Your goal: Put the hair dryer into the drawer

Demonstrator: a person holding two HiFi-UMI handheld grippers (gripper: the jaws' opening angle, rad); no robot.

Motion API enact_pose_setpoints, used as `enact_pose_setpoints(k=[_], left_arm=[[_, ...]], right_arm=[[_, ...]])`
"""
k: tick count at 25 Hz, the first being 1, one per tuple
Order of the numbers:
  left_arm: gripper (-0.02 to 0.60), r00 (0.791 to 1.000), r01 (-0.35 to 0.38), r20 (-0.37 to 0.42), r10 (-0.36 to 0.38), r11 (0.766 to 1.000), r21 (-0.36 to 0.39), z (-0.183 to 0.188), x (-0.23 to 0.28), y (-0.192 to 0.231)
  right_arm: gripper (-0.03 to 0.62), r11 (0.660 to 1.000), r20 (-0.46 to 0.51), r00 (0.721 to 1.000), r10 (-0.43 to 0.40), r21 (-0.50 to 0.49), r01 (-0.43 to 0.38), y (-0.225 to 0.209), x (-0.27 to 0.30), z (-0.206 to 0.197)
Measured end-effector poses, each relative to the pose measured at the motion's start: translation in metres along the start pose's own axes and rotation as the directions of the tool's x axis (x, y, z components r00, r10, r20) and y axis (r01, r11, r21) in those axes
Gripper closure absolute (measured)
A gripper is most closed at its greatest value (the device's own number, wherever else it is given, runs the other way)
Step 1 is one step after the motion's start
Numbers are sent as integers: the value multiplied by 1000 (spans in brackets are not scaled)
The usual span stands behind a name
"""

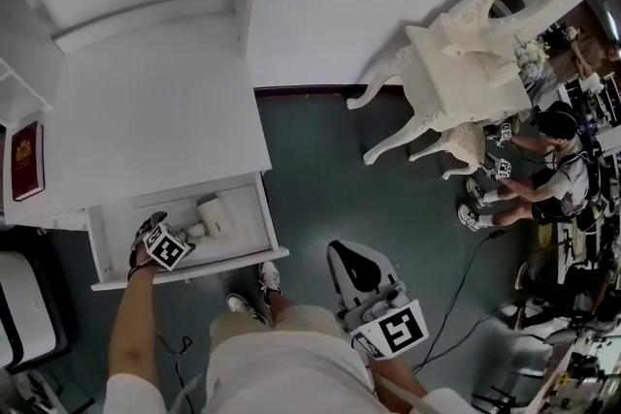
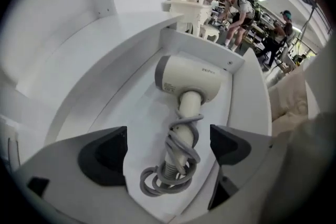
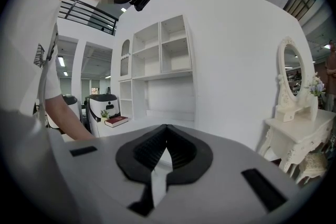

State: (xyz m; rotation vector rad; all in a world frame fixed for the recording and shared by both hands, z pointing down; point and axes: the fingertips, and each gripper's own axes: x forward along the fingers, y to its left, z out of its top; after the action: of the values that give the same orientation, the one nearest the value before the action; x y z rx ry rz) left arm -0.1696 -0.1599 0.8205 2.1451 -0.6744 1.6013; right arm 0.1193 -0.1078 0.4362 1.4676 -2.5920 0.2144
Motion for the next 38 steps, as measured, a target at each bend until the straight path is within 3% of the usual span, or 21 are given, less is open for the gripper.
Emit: enact_pose_setpoints(k=[5, 10, 14, 18, 22, 28, 33, 35, 38], left_arm=[[103, 992, -28, 116, 41, 993, -114, 10, -30, -1], [103, 972, -78, 203, 114, 981, -179, 7, -61, -3], [104, 942, -122, 274, 194, 958, -261, 1, -91, 1], [104, 898, -156, 333, 287, 917, -368, -11, -122, 7], [117, 861, -193, 357, 361, 883, -428, -17, -149, 9], [324, 777, -280, 374, 507, 810, -516, -21, -199, 21], [515, 742, -288, 385, 548, 780, -556, -19, -229, 20], [556, 719, -299, 397, 571, 769, -566, -15, -242, 22], [566, 677, -310, 418, 606, 750, -585, -4, -265, 24]], right_arm=[[588, 999, 27, 998, 50, -1, -50, 26, 2, 4], [588, 996, 50, 995, 89, -8, -88, 52, 0, 8], [588, 993, 65, 991, 117, -5, -117, 70, -3, 7], [588, 989, 89, 985, 145, -13, -145, 84, -3, 14], [588, 985, 108, 979, 172, -28, -170, 90, -4, 23], [588, 973, 131, 964, 230, -56, -225, 93, 11, 40], [588, 956, 147, 945, 291, -91, -280, 99, 25, 57], [588, 949, 145, 939, 311, -102, -299, 97, 32, 61], [588, 941, 142, 932, 333, -110, -319, 92, 42, 66]])
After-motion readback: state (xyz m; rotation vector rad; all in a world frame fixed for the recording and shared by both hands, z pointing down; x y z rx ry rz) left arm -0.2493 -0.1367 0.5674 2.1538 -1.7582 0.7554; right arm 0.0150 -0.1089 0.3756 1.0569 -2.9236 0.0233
